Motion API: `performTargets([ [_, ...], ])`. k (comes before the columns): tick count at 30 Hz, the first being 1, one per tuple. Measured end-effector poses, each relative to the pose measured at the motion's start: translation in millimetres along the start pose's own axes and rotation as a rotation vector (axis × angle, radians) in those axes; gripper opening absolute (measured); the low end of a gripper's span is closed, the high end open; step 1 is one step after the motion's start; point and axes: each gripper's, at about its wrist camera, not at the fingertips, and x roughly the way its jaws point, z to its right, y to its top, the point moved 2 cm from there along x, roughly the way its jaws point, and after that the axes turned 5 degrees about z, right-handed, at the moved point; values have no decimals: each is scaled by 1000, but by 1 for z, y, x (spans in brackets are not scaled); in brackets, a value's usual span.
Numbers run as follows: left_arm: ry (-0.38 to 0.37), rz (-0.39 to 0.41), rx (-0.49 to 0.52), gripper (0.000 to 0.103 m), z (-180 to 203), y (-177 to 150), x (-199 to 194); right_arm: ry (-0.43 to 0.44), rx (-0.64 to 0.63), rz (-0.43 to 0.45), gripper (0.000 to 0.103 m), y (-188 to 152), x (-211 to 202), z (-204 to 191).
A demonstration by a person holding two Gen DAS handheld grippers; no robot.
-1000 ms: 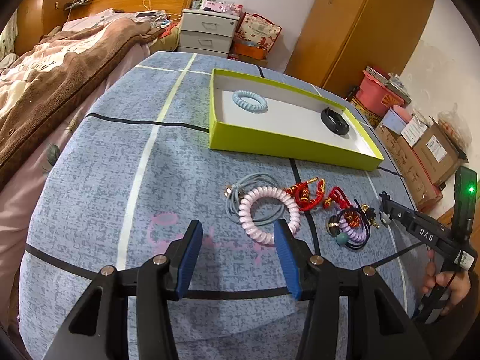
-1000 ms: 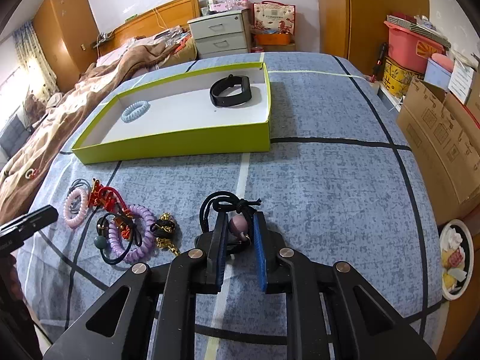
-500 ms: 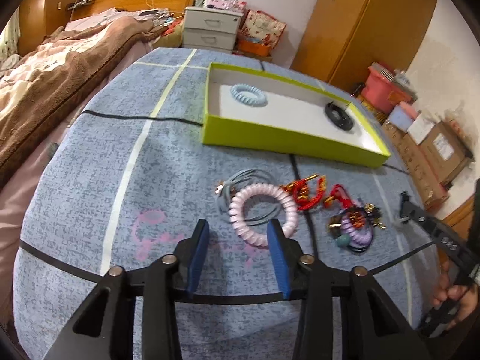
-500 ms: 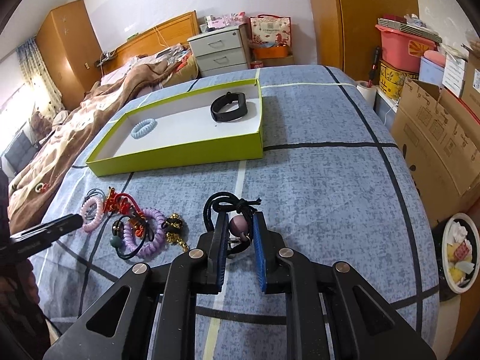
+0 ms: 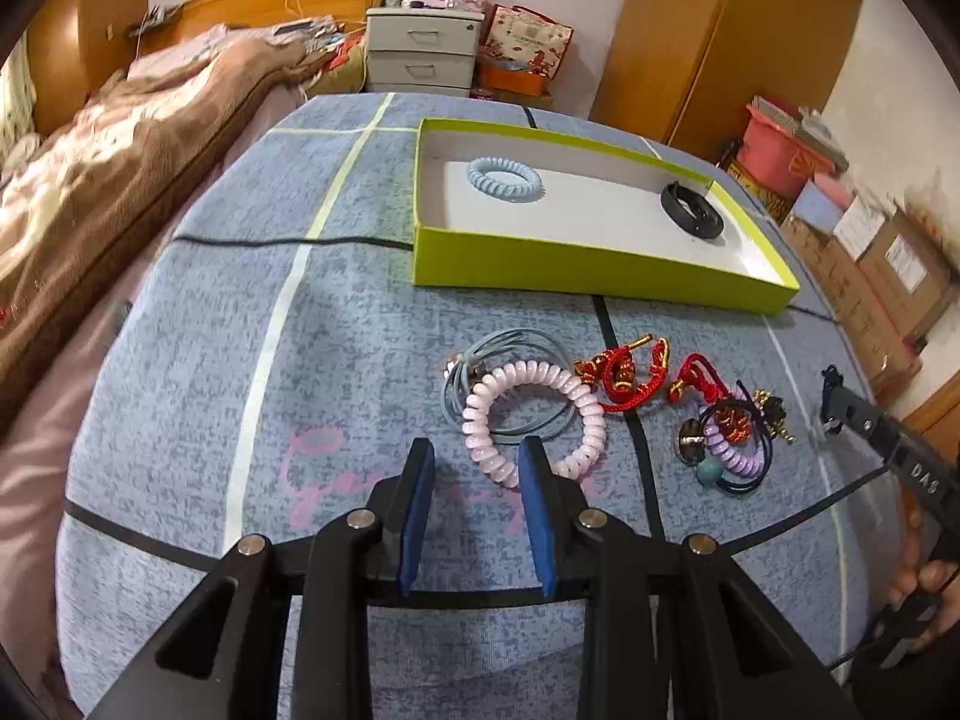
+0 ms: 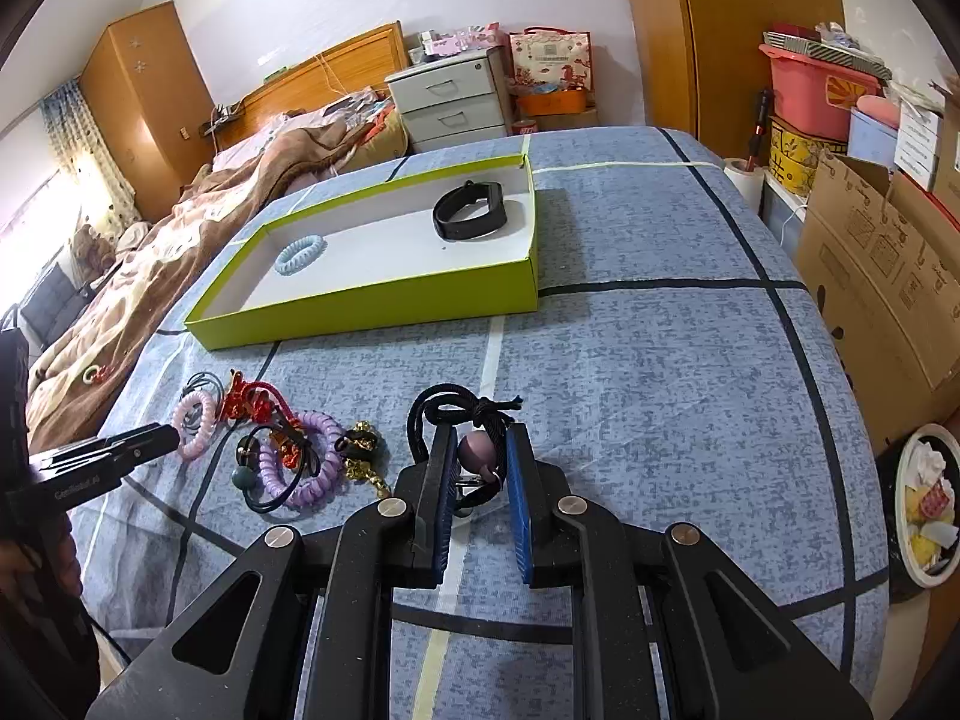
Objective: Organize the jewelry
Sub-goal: 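Grasp the pink coiled hair tie with the left tool while the right tool holds the black cord tie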
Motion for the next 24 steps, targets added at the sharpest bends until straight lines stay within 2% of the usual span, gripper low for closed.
performTargets([
  [5, -8, -18, -39, 31, -4, 5, 8, 1, 3, -4, 17, 0, 1, 0],
  [10, 27, -8, 13, 30, 3, 2, 8, 0, 2, -4, 17, -1, 1, 0],
  [17, 27, -11, 26, 12, 0, -2, 3, 4, 0, -8, 17, -1, 3, -2],
  [24, 9, 3, 34, 10, 2, -5, -2, -1, -2, -2, 17, -2, 2, -3],
])
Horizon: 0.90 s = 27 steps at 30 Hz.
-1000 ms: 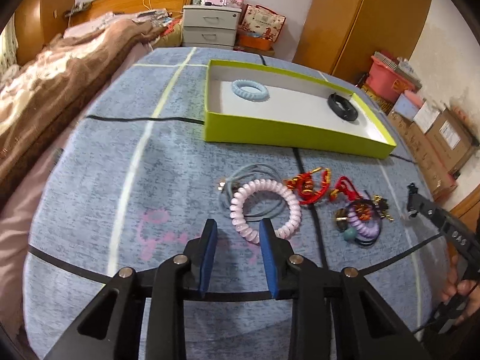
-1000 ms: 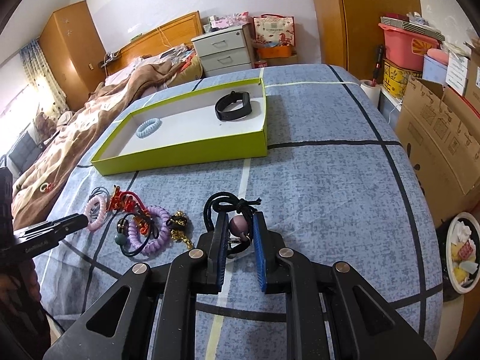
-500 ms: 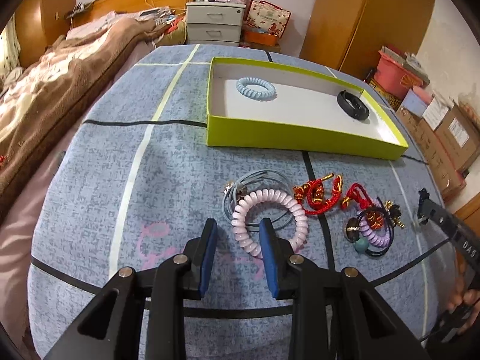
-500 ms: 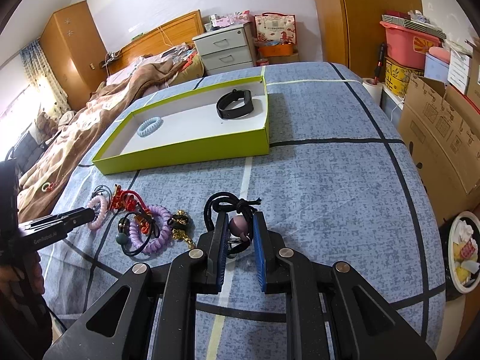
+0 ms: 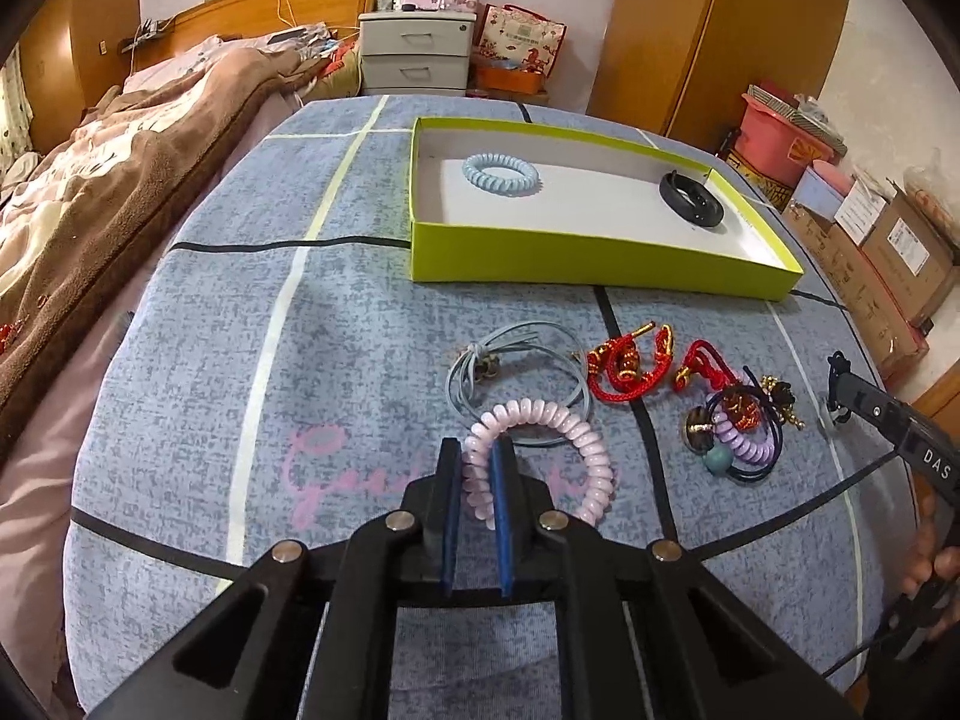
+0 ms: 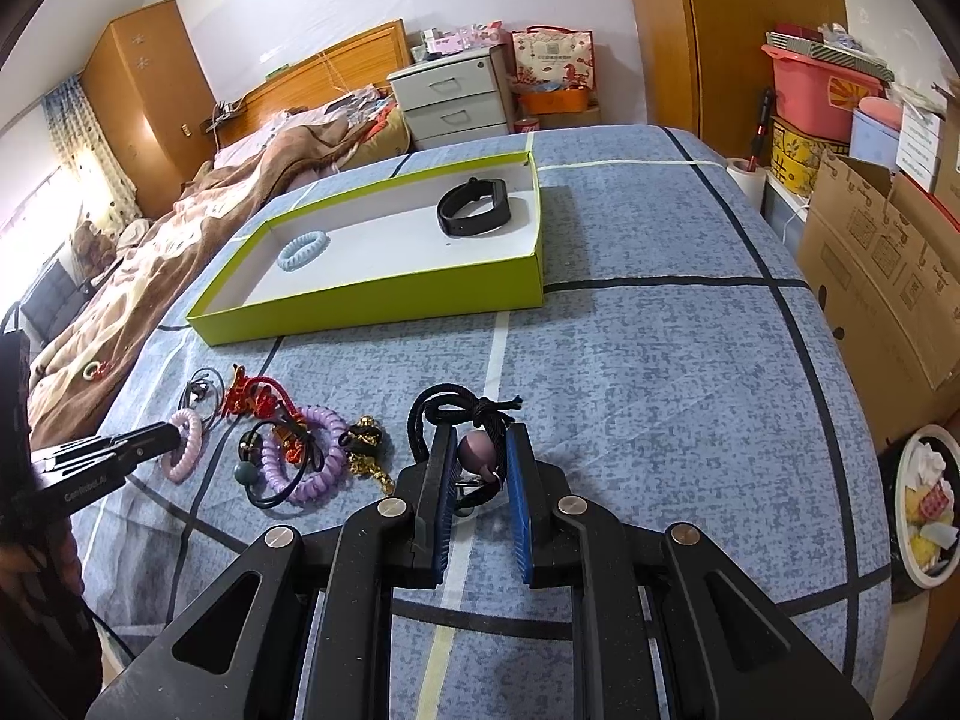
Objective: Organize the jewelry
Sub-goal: 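Carry the pink coil with the left tool while the right tool carries the cord tie to the box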
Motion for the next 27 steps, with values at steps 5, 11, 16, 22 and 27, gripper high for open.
performTargets([
  [5, -19, 11, -8, 10, 0, -2, -3, -2, 1, -1, 17, -1, -2, -1],
  [11, -34, 28, -10, 10, 1, 0, -8, -10, -2, 11, 17, -1, -5, -1],
  [16, -47, 42, -13, 10, 0, 5, -12, -10, -13, 16, 17, -1, -8, -6],
  [22, -55, 52, -15, 10, -1, 8, -15, -8, -9, 21, 17, 1, -9, -8],
  [27, -67, 67, -15, 10, 0, 12, -20, -10, -16, 28, 17, 5, -10, -11],
])
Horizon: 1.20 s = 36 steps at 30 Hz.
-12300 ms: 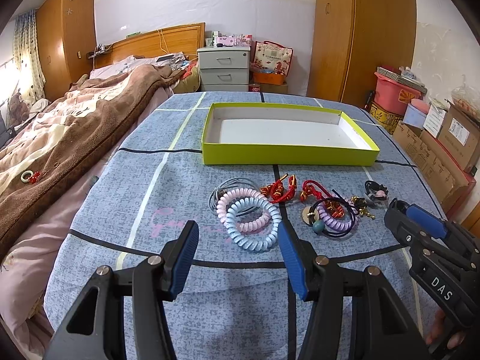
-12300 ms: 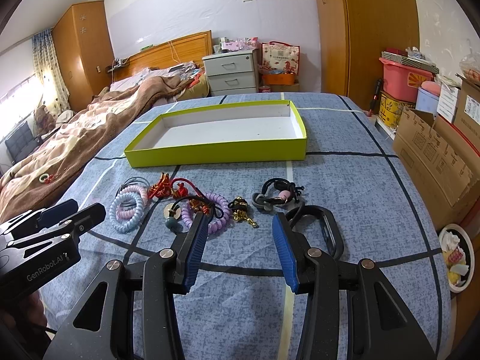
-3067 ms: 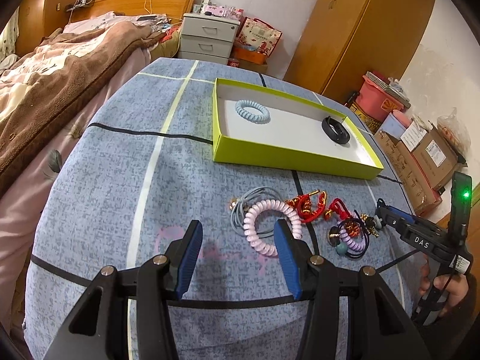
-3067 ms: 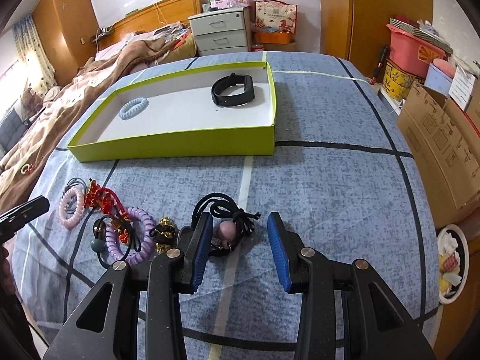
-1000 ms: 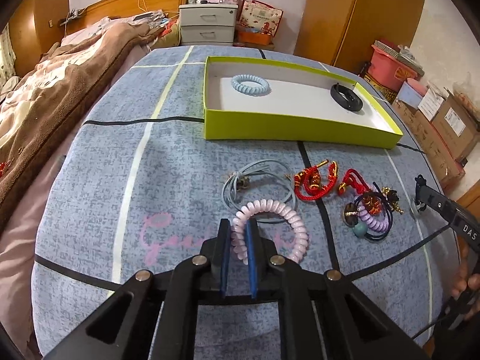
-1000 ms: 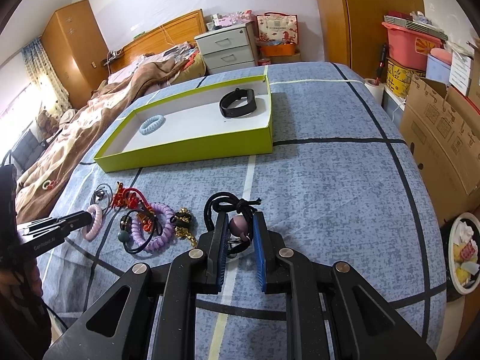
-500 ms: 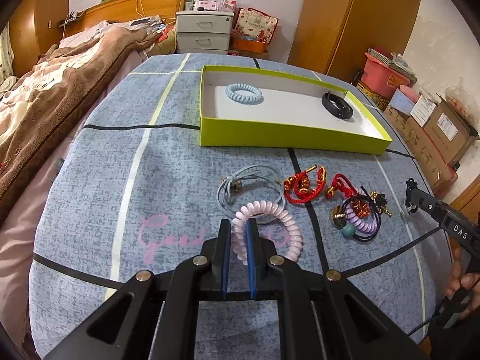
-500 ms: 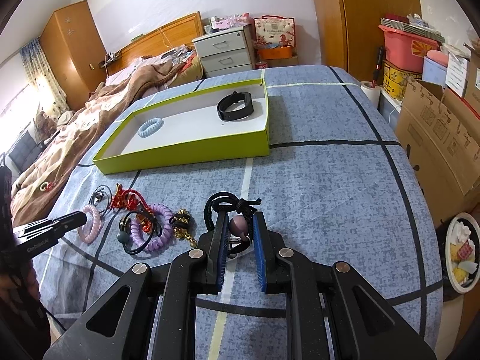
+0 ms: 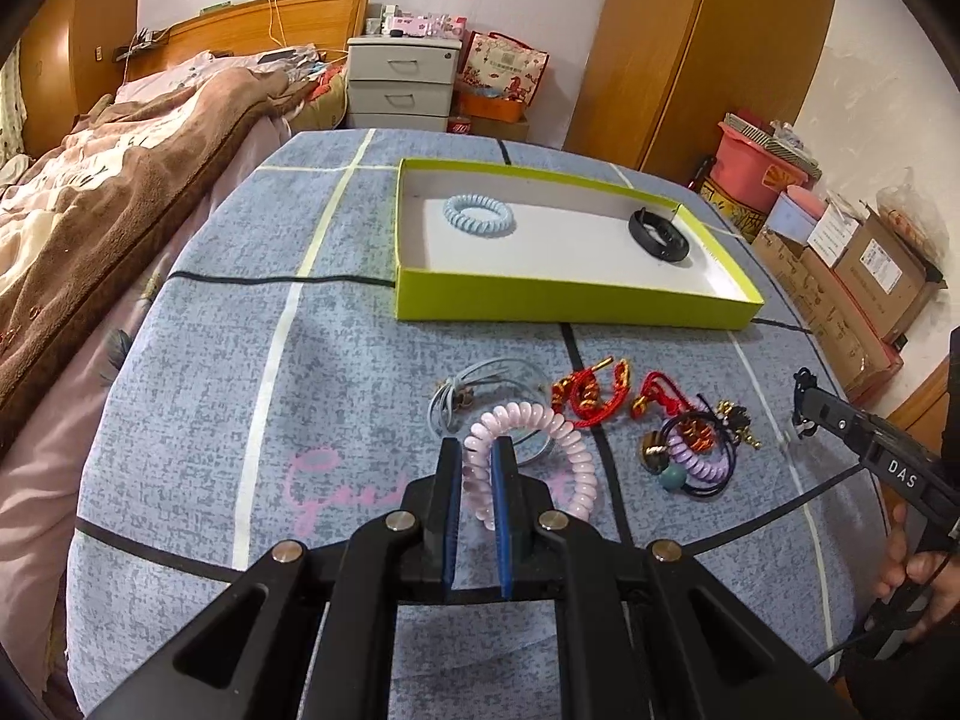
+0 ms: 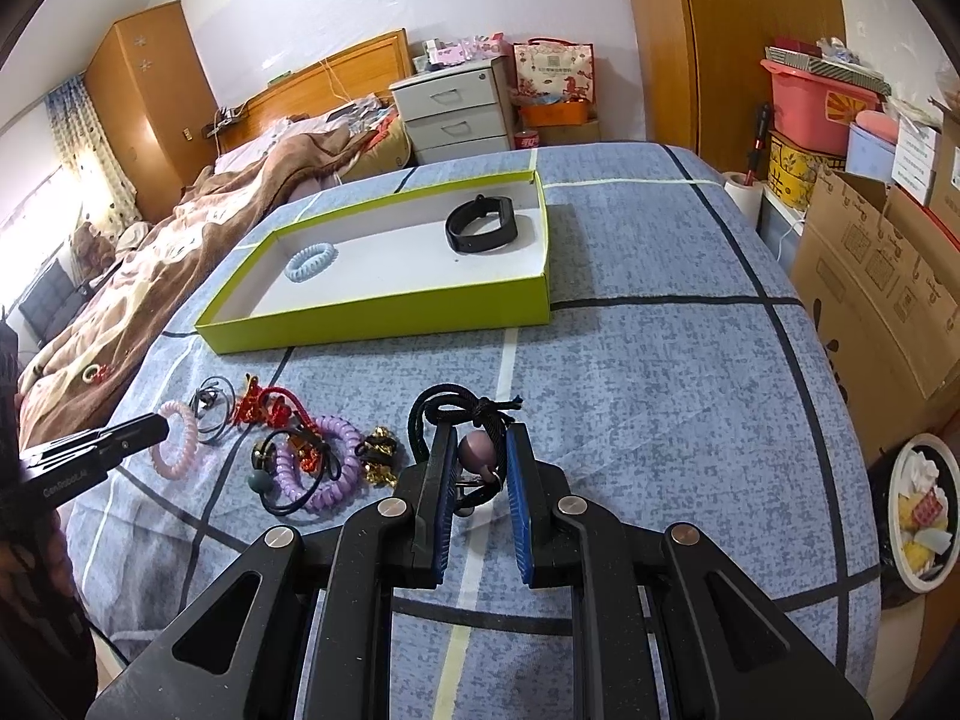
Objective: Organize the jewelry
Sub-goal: 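Carry the pink coil with the left tool while the right tool carries the cord tie to the box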
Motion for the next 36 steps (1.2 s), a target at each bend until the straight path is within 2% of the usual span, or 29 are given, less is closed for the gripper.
performTargets([
  [17, -42, 57, 15, 10, 5, 53, 5, 15, -52, 58, 17, 55, 10, -25],
  [25, -53, 69, 25, 10, 4, 83, 21, 23, -77, 39, 17, 85, 41, -32],
  [36, -48, 17, 9, 10, -4, 102, 62, 41, -116, -24, 17, 116, 100, -42],
])
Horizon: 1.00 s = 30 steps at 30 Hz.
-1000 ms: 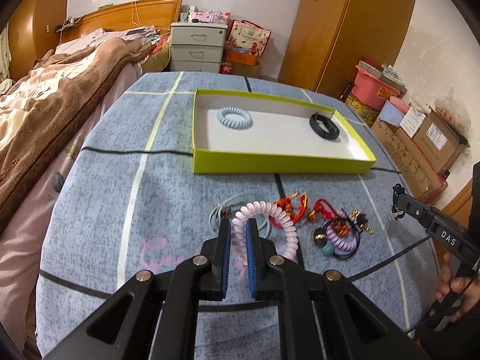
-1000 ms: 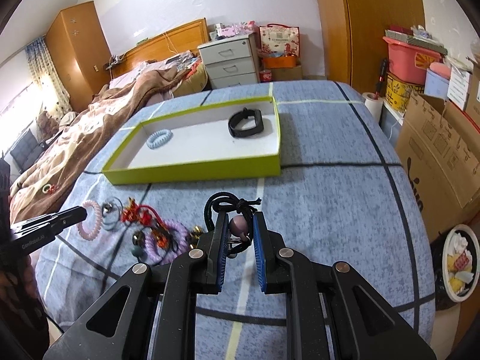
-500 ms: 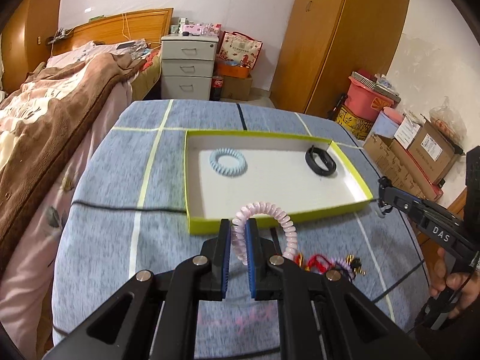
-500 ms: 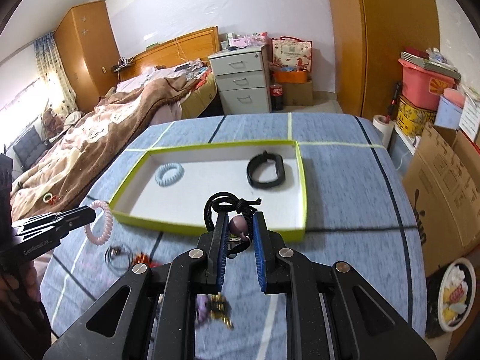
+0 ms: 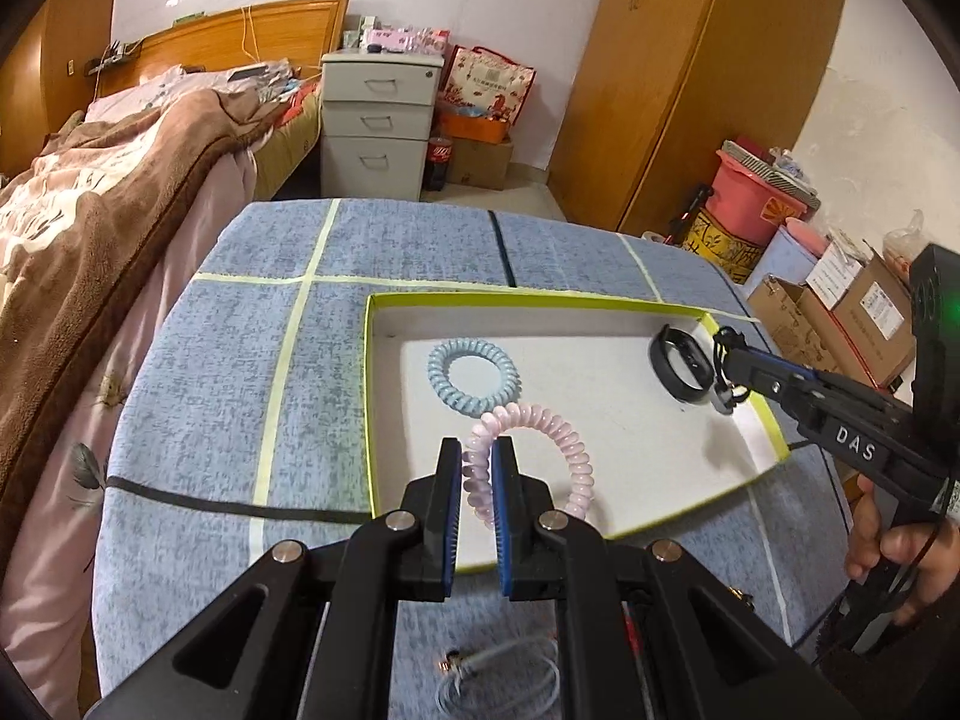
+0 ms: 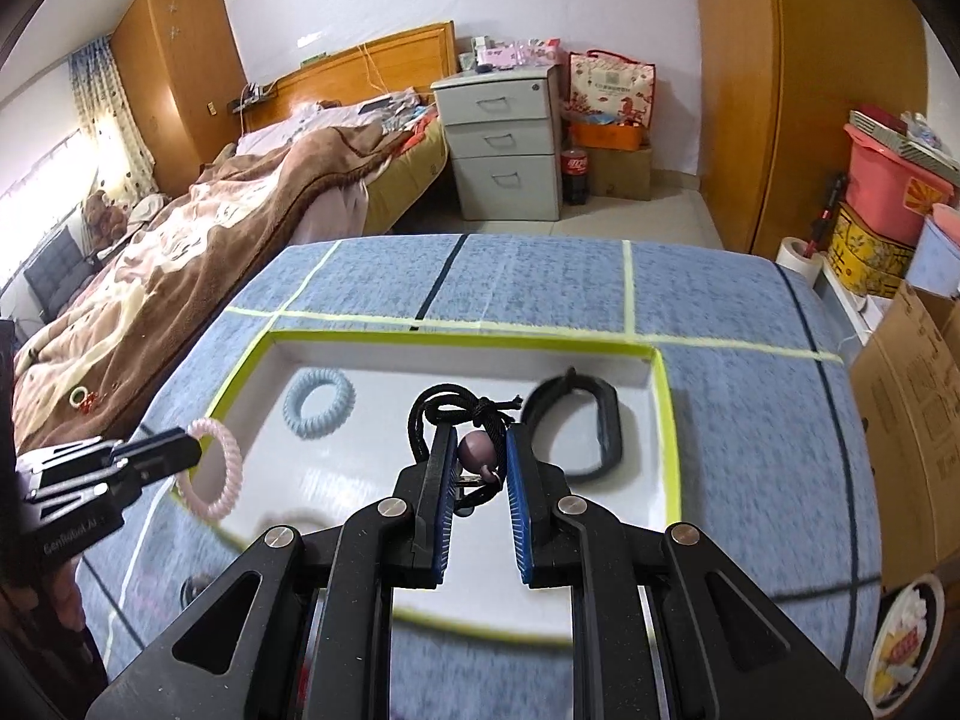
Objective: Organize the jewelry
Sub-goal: 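Carry the pink coil with the left tool while the right tool carries the cord tie to the box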
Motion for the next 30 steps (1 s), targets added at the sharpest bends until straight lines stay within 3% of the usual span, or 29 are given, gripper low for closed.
performTargets([
  [14, 23, -74, -6, 10, -13, 2, 42, 16, -2, -98, 17, 10, 61, 3],
  [30, 23, -85, -8, 11, -12, 3, 50, 7, -10, -141, 17, 9, 81, 2],
])
